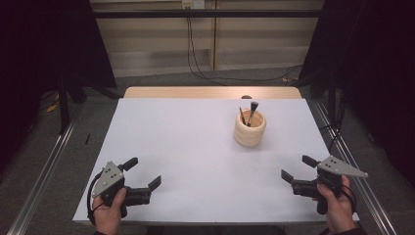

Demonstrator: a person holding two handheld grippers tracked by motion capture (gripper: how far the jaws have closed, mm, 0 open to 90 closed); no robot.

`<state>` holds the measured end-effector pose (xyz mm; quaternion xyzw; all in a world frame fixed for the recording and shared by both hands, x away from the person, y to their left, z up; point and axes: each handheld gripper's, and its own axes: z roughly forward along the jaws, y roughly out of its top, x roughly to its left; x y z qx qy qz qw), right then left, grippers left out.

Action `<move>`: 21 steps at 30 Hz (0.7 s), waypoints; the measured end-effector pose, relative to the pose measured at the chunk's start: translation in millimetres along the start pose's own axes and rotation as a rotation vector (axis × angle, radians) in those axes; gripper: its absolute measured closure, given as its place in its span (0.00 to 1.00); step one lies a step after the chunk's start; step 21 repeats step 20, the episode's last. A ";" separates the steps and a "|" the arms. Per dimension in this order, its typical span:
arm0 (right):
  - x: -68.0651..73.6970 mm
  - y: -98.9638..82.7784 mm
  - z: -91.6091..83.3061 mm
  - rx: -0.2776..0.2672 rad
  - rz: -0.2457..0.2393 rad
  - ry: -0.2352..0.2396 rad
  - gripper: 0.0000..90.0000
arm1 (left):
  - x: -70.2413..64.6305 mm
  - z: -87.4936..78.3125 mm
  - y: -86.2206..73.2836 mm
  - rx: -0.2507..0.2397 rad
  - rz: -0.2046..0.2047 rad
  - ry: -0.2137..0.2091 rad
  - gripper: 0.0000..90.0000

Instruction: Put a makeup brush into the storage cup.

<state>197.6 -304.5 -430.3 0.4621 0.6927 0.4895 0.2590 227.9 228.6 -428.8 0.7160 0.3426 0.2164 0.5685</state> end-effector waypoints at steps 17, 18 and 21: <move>-0.4 -14.6 -8.1 -0.032 0.013 -0.006 0.03 | 5.0 -1.1 0.3 0.001 -0.004 0.005 0.01; -0.6 -14.9 -7.9 -0.024 0.000 -0.004 0.03 | 4.5 -0.9 0.3 0.001 -0.004 0.003 0.01; -0.3 -14.7 -7.2 -0.025 0.006 -0.005 0.03 | 4.0 -1.3 0.3 0.002 -0.001 0.001 0.01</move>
